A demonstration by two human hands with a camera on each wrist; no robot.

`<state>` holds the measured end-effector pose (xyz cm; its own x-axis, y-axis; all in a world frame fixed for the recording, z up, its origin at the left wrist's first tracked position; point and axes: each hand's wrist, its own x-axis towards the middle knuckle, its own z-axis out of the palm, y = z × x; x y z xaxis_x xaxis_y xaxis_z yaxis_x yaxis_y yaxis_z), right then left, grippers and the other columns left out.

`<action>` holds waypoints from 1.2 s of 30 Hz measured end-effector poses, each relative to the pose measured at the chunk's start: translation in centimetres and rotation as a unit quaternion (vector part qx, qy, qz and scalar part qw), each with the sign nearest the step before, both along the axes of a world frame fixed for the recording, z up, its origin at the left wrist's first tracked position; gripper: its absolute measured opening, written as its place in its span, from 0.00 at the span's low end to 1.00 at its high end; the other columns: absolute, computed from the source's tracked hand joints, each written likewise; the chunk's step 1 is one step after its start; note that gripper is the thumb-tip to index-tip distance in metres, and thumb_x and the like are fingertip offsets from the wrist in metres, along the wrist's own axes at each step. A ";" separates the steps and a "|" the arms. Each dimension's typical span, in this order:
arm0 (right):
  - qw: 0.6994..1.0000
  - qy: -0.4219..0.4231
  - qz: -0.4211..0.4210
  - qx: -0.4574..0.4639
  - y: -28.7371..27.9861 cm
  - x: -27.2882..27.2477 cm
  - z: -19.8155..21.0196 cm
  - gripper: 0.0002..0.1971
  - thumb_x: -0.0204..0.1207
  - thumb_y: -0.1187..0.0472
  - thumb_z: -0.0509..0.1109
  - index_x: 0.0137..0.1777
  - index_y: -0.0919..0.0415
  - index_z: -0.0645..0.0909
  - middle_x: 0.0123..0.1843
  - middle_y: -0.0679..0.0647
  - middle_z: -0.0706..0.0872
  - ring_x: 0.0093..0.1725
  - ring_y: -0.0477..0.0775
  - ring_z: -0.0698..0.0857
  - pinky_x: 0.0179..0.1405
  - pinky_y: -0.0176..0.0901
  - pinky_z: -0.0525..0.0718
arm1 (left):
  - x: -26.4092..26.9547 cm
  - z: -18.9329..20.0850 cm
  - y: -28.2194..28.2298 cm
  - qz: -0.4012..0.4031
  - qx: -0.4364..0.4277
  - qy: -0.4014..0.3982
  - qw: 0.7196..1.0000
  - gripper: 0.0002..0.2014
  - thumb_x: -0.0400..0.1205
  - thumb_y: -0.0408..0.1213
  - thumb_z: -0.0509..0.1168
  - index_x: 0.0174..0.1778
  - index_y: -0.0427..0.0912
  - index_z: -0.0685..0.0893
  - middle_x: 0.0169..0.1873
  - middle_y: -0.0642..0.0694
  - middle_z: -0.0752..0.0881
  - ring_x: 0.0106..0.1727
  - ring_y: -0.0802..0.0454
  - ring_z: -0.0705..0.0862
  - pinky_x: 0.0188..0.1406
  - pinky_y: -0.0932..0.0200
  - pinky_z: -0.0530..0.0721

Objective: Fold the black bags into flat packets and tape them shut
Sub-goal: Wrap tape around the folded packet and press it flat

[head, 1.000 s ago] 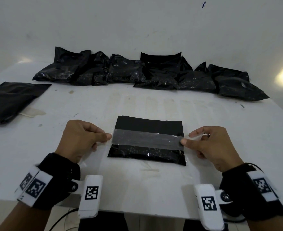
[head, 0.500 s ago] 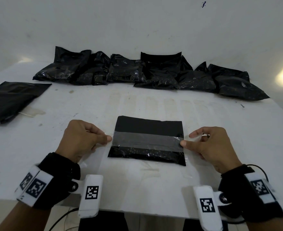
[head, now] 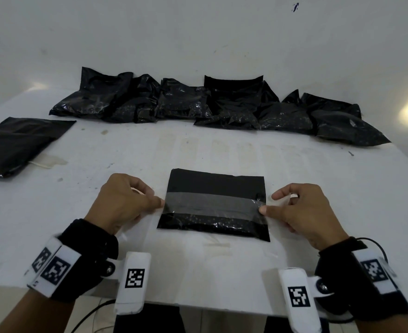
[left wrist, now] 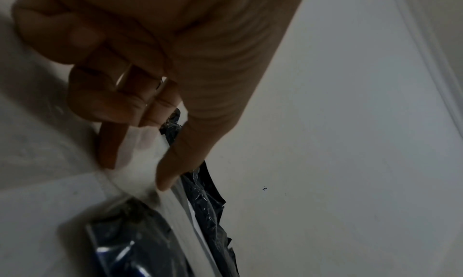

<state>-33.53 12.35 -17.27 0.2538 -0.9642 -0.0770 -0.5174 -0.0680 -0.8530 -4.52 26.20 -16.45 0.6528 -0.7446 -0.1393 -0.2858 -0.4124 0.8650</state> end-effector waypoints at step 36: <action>0.997 0.069 0.020 -0.009 0.1 1.0 -0.4 0.22 0.52 0.46 0.90 0.35 0.58 0.84 0.32 0.49 0.84 0.33 0.50 0.82 0.34 0.42 0.74 | -1.9 0.2 -1.3 -0.033 0.027 0.004 0.999 0.13 0.63 0.32 0.84 0.25 0.36 0.85 0.18 0.51 0.80 0.27 0.52 0.78 0.34 0.62 0.73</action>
